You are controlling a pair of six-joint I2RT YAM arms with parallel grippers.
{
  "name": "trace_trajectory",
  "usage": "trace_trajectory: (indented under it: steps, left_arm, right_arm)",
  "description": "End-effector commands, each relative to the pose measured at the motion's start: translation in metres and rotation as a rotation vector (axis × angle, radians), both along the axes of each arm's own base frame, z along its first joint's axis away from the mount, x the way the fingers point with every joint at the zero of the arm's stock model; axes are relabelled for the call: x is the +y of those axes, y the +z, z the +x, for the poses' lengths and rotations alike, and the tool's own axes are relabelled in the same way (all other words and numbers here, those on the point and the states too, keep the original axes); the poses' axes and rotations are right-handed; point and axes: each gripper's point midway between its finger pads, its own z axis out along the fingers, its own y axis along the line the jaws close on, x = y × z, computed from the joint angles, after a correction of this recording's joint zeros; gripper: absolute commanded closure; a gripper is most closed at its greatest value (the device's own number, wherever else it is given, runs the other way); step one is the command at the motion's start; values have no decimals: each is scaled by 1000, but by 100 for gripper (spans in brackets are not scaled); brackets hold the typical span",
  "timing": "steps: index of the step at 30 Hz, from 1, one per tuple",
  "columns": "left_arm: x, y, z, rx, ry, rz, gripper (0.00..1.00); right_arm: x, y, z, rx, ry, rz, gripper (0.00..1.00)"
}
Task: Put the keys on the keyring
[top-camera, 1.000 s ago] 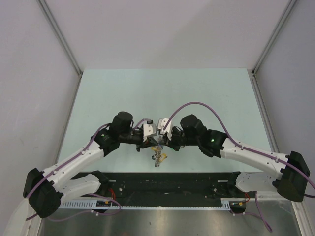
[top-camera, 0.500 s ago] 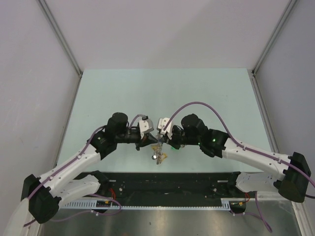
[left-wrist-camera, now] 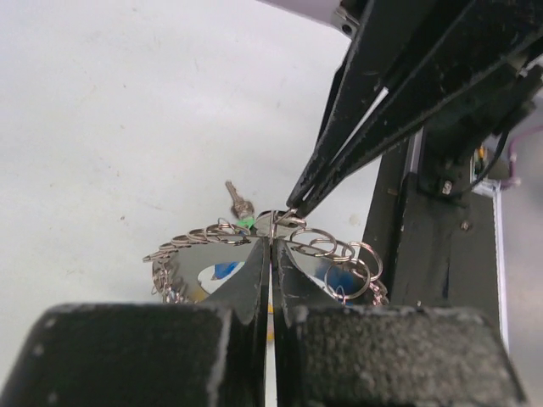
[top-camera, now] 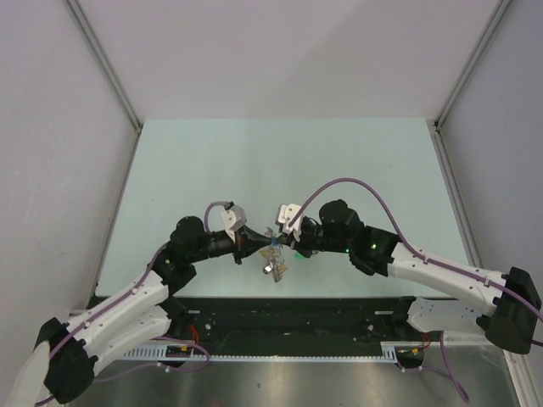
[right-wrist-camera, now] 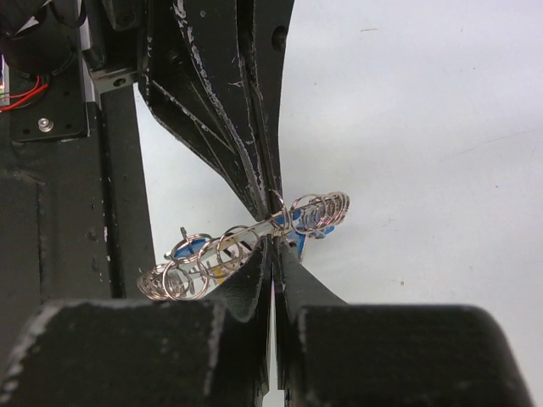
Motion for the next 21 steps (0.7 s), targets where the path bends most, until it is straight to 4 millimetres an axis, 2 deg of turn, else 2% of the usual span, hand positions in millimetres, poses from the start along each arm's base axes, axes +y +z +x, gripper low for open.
trace_trajectory:
  steps: [1,5,14,21]
  left_arm:
    - [0,56,15,-96,93,-232,100]
    - [1,51,13,-82,94,-274,100]
    - [1,54,7,-94,73,-298,100]
    - [2,55,5,-104,69,-295,100]
  right_arm:
    - [5,7,-2,-4,12,52,100]
    - [6,6,1,-6,7,57,100]
    - [3,2,15,-12,-63,44,100]
    - [3,2,15,-7,-68,46,89]
